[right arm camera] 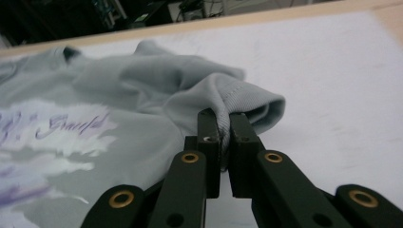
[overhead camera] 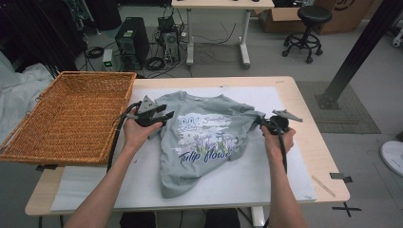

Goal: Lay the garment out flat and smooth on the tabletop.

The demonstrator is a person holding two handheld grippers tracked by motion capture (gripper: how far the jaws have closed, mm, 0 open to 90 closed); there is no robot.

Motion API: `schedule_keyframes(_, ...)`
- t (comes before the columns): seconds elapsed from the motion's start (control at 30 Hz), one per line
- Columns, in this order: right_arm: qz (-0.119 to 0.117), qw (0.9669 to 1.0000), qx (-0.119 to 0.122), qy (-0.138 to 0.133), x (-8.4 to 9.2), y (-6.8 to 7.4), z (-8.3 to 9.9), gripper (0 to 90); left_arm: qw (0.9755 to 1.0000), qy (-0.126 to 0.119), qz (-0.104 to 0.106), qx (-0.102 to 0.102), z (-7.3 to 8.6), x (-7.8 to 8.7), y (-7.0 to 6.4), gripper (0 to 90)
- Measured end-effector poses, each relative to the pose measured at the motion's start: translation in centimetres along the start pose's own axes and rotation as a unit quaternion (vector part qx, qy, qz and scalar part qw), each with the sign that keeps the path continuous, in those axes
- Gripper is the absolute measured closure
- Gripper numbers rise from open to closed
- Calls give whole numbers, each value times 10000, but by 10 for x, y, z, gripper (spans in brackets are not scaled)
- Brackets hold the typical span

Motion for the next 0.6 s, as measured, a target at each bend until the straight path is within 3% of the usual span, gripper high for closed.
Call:
schedule_keyframes(0.07,74,9999,101,43,15,-12,-7,867,10000,22,-48,10,2,2,3,529)
schedule_keyframes(0.1,112,9996,258,76,31,-19,-11,864,9999,52,-96,21,3,3,5,532)
schedule_keyframes(0.13,112,9996,258,76,31,-19,-11,864,9999,59,-136,60,4,4,7,532)
schedule_keyframes(0.2,155,9970,620,447,42,-24,-4,848,9996,80,-240,148,5,6,10,532)
schedule_keyframes(0.23,-1,9939,710,843,46,-28,11,761,9992,87,-321,210,5,8,12,524)
schedule_keyframes(0.27,-1,9939,710,843,46,-28,11,761,9987,83,-437,262,5,10,15,524)
schedule_keyframes(0.3,165,9953,632,715,52,-38,17,685,9978,121,-588,294,5,12,18,518)
schedule_keyframes(0.33,234,9978,429,458,55,-43,16,648,9946,271,-899,432,9,15,24,519)
schedule_keyframes(0.37,293,9993,162,190,58,-47,15,639,9946,271,-899,432,9,15,24,521)
schedule_keyframes(0.43,379,9993,55,44,61,-50,16,630,9914,447,-1105,535,14,16,28,525)
schedule_keyframes(0.5,521,9986,117,62,61,-53,18,587,9885,625,-1233,608,19,14,31,539)
schedule_keyframes(0.57,448,9988,91,148,58,-52,23,561,9858,756,-1342,662,24,10,32,551)
schedule_keyframes(0.6,457,9988,7,183,56,-53,26,553,9830,852,-1449,744,29,8,34,545)
Point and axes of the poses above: each handheld gripper's, and its own axes: x roughly backward along the jaws, z roughly out of its underside, y roughly to its left, the point moved 7 cm from there along -x, roughly forward along the jaws, and after that the axes turned 5 degrees about y, right-handed, at the moved point
